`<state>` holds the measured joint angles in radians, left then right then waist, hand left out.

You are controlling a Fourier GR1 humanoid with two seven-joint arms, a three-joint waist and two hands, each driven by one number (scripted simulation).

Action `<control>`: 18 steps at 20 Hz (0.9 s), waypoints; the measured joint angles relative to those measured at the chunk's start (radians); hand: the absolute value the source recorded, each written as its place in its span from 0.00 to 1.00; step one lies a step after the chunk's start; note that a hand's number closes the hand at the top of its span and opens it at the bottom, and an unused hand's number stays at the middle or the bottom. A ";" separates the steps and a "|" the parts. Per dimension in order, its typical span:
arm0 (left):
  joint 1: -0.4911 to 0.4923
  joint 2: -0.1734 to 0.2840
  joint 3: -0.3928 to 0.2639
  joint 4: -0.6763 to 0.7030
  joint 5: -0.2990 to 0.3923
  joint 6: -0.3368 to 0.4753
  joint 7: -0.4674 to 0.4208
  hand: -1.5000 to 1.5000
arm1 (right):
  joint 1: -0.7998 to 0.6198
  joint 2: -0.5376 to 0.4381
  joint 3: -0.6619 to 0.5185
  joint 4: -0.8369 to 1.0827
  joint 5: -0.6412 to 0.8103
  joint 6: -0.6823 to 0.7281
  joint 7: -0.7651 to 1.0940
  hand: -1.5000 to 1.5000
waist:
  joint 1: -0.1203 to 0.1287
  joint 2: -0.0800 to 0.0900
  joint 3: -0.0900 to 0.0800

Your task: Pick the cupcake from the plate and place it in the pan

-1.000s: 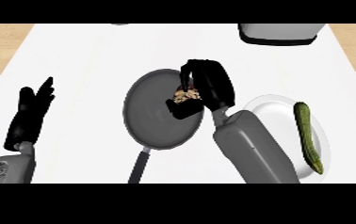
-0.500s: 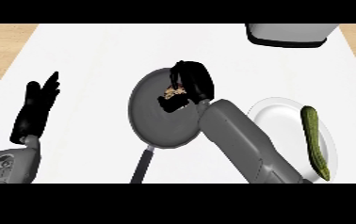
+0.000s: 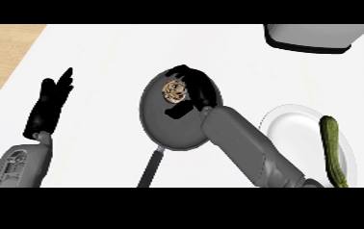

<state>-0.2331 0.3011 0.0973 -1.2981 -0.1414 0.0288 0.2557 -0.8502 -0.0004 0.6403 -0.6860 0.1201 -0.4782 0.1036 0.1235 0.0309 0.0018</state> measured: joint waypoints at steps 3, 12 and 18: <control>-0.011 -0.002 -0.001 0.008 -0.005 0.003 -0.004 0.50 | -0.003 0.000 0.026 0.016 -0.075 -0.030 -0.051 0.00 | 0.007 0.003 0.000; 0.005 -0.007 0.001 0.006 -0.004 0.000 -0.016 0.50 | -0.003 0.000 0.025 0.010 -0.285 -0.179 -0.233 0.00 | 0.002 -0.002 0.001; 0.027 0.008 0.028 0.005 0.001 0.006 -0.008 0.50 | -0.047 0.000 -0.005 0.043 -0.404 -0.245 -0.277 0.00 | -0.041 -0.013 0.000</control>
<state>-0.2057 0.3093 0.1253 -1.2927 -0.1406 0.0349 0.2479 -0.8971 0.0000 0.6355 -0.6426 -0.2842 -0.7233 -0.1738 0.0823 0.0176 0.0014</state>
